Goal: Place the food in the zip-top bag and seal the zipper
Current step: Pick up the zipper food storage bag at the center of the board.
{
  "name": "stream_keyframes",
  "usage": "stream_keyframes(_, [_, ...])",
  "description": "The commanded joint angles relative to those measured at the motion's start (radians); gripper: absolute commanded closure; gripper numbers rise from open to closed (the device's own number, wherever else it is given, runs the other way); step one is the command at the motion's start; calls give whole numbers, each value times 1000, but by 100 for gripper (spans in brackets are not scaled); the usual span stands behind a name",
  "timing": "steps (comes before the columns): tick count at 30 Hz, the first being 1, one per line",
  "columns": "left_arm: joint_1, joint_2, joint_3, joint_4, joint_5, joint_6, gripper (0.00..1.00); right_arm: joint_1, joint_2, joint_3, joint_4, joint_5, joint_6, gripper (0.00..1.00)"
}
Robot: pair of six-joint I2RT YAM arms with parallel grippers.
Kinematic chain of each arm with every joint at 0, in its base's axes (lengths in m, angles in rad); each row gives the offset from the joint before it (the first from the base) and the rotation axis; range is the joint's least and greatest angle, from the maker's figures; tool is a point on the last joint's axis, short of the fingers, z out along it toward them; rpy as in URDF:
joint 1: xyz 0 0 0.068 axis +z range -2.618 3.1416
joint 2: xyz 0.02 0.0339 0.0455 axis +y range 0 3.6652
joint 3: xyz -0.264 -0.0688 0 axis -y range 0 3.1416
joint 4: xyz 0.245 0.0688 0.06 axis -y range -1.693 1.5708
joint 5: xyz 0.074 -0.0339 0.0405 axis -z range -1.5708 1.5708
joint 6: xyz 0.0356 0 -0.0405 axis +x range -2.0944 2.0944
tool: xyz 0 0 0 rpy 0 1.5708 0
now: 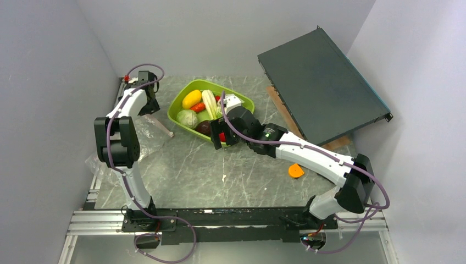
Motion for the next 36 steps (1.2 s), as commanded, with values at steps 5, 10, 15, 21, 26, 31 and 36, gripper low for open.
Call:
stream_keyframes(5, [4, 39, 51, -71, -75, 9, 15, 10, -24, -11, 47, -3, 18, 0])
stream_keyframes(10, [3, 51, 71, -107, -104, 8, 28, 11, -14, -7, 48, -5, 23, 0])
stream_keyframes(15, [3, 44, 67, -105, -99, 18, 38, 14, -2, 1, 48, -9, 22, 0])
stream_keyframes(21, [3, 24, 81, -144, -127, 5, 65, 17, -3, -1, 45, -4, 27, 0])
stream_keyframes(26, [0, -33, 73, -169, -126, -6, 91, 16, -12, -9, 46, 6, 27, 0])
stream_keyframes(31, [-12, -114, 27, -152, -159, -3, 100, 18, -13, -11, 45, 14, 27, 0])
stream_keyframes(36, [-33, -210, -29, -136, -231, -1, 100, 18, -11, -7, 43, 11, 29, 0])
